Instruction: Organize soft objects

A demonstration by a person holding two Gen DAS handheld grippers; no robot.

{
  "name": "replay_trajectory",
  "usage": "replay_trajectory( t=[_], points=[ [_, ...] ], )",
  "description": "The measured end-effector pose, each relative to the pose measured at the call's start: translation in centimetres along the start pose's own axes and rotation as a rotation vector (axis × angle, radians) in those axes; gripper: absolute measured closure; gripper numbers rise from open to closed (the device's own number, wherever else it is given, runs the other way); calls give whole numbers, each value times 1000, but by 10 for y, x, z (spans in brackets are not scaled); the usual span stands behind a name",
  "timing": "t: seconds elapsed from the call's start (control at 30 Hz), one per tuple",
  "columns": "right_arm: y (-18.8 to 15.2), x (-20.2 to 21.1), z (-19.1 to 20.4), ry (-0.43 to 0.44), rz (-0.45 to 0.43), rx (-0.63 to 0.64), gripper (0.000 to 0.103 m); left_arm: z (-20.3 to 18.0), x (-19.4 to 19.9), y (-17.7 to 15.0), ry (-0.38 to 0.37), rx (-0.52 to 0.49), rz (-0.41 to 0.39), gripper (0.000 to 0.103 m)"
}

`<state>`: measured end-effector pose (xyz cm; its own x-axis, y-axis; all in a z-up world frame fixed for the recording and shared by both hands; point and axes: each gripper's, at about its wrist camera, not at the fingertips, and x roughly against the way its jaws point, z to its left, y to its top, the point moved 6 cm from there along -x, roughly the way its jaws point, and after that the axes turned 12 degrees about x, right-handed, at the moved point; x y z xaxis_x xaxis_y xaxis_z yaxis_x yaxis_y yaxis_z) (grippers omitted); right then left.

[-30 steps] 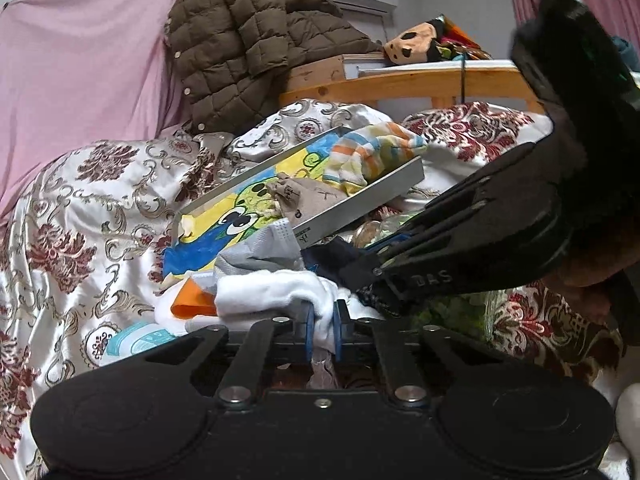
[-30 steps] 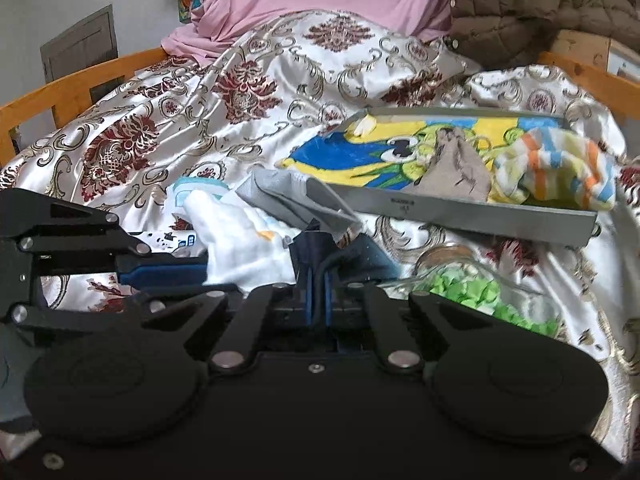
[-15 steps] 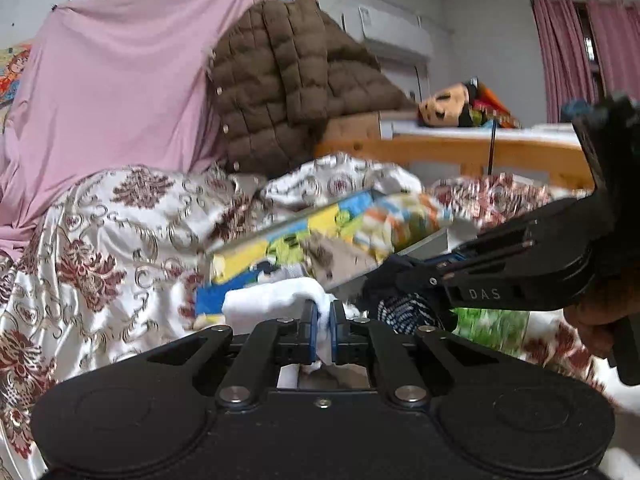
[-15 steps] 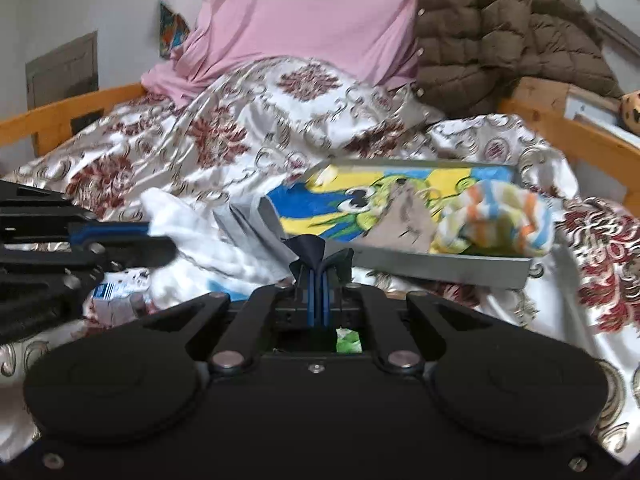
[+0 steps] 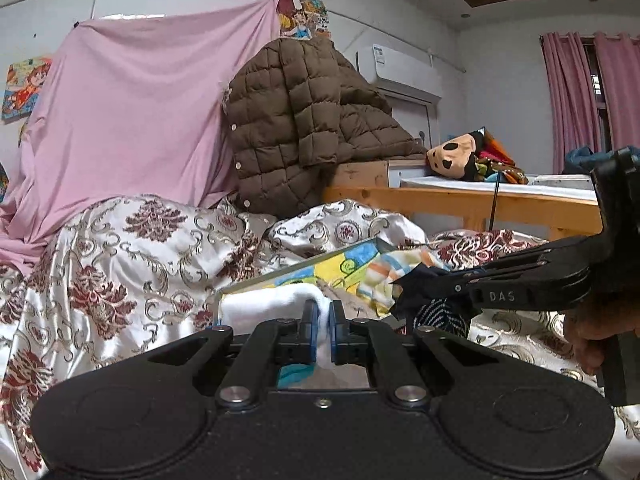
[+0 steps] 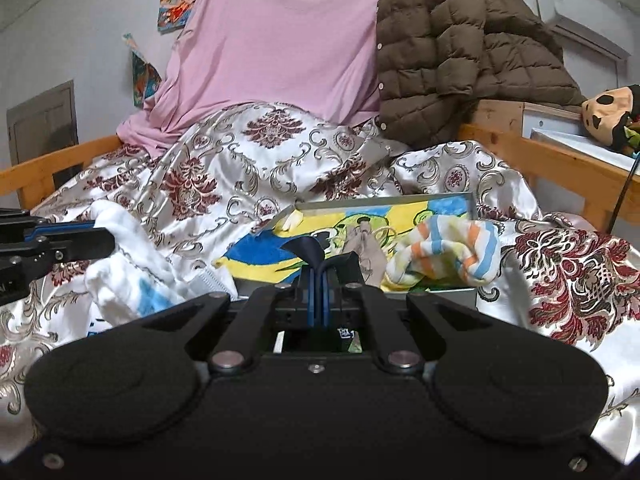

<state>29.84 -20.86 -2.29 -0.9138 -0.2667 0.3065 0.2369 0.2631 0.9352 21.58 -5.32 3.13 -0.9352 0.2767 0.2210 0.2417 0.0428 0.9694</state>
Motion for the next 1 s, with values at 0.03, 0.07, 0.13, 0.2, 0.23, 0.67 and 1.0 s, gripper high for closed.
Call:
replay_trajectory(
  t=[0.03,0.07,0.13,0.2,0.23,0.67,1.0],
  points=[
    [1,1,-3,-1,-5,-2,103,-2,0,3,2,-1,-3,98],
    [2,4,-6,-1,-10,-6,103,-4,-1,6,2,0,-5,98],
    [6,3,-11,0,-19,-14,103,-6,-4,11,2,1,-7,98],
    [11,1,-13,4,-32,-17,103,-9,-10,19,5,5,-8,98],
    [15,-1,-16,10,-39,-26,103,-10,-13,23,4,10,-6,98],
    [48,-66,-96,72,-109,-235,103,-13,-107,80,77,71,-21,98],
    [35,-111,-182,-1,-153,-453,103,-19,-195,86,115,179,-54,98]
  ],
)
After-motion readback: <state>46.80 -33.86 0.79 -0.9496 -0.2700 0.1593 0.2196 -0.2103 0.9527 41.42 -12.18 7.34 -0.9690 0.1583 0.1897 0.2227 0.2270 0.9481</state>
